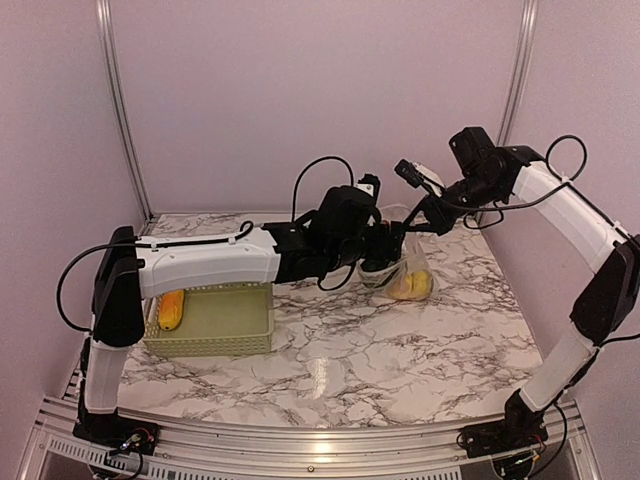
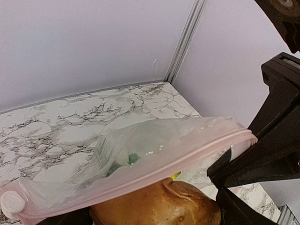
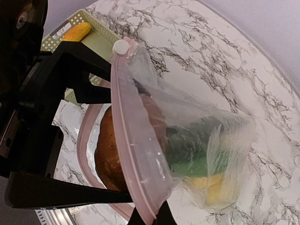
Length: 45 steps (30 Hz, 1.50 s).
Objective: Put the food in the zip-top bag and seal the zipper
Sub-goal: Place the fake vegetable in the zipper food storage bag, then adjust the zipper food storage bag at the center of the board.
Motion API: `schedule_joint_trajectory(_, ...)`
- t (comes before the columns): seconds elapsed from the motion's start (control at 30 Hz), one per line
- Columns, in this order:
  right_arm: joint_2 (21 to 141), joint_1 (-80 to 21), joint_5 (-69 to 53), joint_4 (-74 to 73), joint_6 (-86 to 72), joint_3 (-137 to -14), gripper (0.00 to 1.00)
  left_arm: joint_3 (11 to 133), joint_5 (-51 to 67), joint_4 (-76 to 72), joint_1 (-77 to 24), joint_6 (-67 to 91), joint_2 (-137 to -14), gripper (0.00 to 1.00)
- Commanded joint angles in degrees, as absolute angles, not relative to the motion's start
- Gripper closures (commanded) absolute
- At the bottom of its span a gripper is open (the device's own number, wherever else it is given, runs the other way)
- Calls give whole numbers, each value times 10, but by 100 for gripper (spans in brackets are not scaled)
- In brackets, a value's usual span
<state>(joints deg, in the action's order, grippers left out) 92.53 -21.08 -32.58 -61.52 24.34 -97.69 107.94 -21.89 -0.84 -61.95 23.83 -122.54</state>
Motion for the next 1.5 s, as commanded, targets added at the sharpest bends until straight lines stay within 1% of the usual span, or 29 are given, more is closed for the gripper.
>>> schedule_joint_trajectory(0.0, 904, -234, -435, -661, 256, -1000, 100, 1141, -292, 72, -601, 250, -1285, 27)
schedule_joint_trajectory(0.1, 902, -234, -430, -657, 251, -1004, 100, 1154, -300, 102, -599, 264, -1292, 23)
schedule_joint_trajectory(0.23, 904, -232, -398, -644, 238, -998, 100, 1092, -284, 40, -600, 249, -1248, 18)
schedule_joint_trajectory(0.33, 912, -230, -382, -637, 232, -993, 100, 1036, -269, -37, -603, 218, -1206, 10)
schedule_joint_trajectory(0.37, 915, -229, -386, -636, 232, -994, 100, 1028, -264, -50, -604, 208, -1198, 2)
schedule_joint_trajectory(0.4, 917, -229, -388, -636, 232, -995, 100, 1029, -261, -54, -605, 198, -1192, 1)
schedule_joint_trajectory(0.73, 929, -229, -391, -636, 232, -1000, 100, 1012, -209, -121, -621, 108, -1116, 1)
schedule_joint_trajectory(0.83, 930, -229, -392, -635, 232, -1001, 100, 986, -219, -133, -627, 111, -1079, 1)
schedule_joint_trajectory(0.9, 929, -229, -393, -635, 232, -1001, 100, 960, -258, -119, -631, 144, -1051, 1)
schedule_joint_trajectory(0.97, 929, -229, -395, -634, 233, -998, 100, 926, -293, -92, -634, 195, -1018, 6)
schedule_joint_trajectory(1.0, 929, -229, -397, -633, 233, -996, 100, 909, -306, -71, -635, 230, -1004, 10)
schedule_joint_trajectory(1.1, 930, -229, -403, -630, 233, -991, 100, 848, -309, -19, -635, 326, -976, 28)
schedule_joint_trajectory(1.2, 933, -229, -407, -628, 234, -992, 100, 790, -267, -8, -636, 399, -964, 49)
schedule_joint_trajectory(1.27, 935, -229, -409, -628, 234, -994, 100, 770, -234, -9, -637, 432, -969, 52)
schedule_joint_trajectory(1.47, 940, -229, -410, -629, 235, -994, 100, 770, -211, -17, -636, 460, -1003, 57)
